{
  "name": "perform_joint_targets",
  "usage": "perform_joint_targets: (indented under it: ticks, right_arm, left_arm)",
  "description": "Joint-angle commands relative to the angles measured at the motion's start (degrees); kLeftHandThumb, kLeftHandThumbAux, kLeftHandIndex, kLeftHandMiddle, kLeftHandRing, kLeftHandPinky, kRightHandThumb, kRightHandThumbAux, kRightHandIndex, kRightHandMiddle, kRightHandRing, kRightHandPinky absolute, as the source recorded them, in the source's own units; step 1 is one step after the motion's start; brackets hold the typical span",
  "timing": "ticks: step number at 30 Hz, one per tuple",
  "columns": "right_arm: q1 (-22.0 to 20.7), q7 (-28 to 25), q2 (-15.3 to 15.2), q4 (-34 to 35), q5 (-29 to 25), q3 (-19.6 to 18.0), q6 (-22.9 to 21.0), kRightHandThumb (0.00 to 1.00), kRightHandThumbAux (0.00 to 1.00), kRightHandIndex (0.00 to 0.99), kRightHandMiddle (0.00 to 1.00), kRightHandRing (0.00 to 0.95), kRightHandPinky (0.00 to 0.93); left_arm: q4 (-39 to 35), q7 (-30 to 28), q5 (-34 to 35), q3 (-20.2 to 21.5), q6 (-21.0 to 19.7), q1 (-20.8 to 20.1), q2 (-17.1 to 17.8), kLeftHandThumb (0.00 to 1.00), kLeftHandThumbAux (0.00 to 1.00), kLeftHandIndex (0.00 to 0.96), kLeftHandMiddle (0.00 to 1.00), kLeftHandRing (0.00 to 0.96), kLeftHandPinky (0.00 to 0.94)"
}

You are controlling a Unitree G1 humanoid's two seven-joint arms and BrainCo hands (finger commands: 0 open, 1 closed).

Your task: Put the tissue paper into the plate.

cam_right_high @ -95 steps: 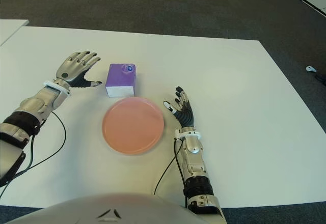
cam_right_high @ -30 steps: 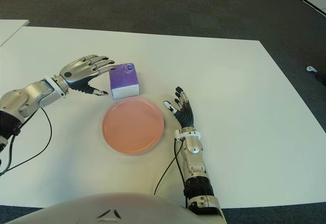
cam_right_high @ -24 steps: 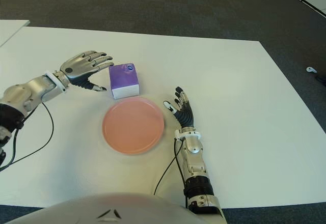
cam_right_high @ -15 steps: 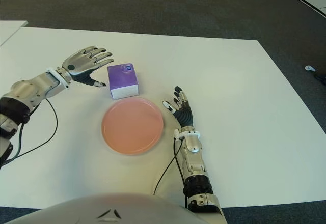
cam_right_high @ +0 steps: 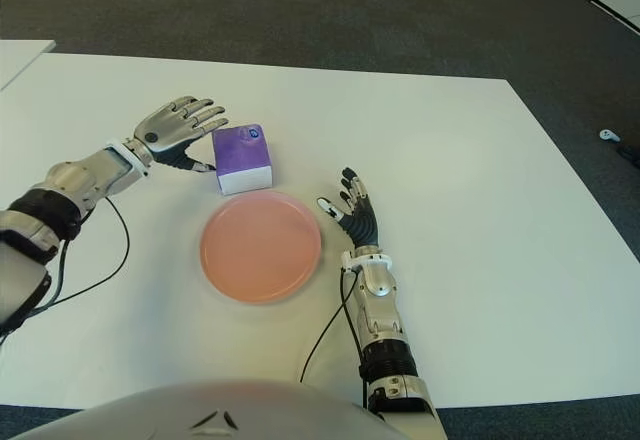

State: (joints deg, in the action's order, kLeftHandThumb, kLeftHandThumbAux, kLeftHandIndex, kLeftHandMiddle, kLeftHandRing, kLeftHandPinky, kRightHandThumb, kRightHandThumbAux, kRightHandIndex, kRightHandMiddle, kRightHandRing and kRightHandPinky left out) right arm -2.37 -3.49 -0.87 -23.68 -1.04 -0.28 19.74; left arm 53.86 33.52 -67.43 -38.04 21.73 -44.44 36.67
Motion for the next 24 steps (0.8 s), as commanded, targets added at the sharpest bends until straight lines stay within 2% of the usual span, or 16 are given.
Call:
perform_joint_targets:
  ticks: [1, 14, 19, 24]
  right_arm:
    - [6.1, -0.7, 0.4, -6.5, 0.0, 0.5, -6.3, 0.022, 0.665, 0.000, 0.000, 0.000, 0.000]
    - [5.9, -1.1, 0.1, -7.0, -0.2, 0.3, -5.8, 0.009, 0.679, 0.000, 0.000, 0.000, 0.000]
    - [5.9, -1.7, -0.2, -7.0, -0.3, 0.3, -6.0, 0.005, 0.671, 0.000, 0.000, 0.000, 0.000]
    - [5.8, -2.4, -0.5, -7.0, -0.4, 0.4, -6.1, 0.000, 0.662, 0.000, 0.000, 0.000, 0.000]
  left_arm:
    - [3.0, 1.3, 0.5, -1.4, 0.1, -1.1, -1.6, 0.005, 0.312, 0.000, 0.000, 0.000, 0.000]
    - [7.7, 3.8, -0.8, -4.7, -0.6, -3.7, -2.4, 0.022, 0.327, 0.000, 0.000, 0.000, 0.000]
    - [8.8, 5.4, -2.6, -7.6, -0.9, -4.8, -2.1, 0.029, 0.332, 0.000, 0.000, 0.000, 0.000]
    - [9.5, 9.1, -7.2, -12.5, -3.1, -6.1, -1.4, 0.032, 0.340, 0.000, 0.000, 0.000, 0.000]
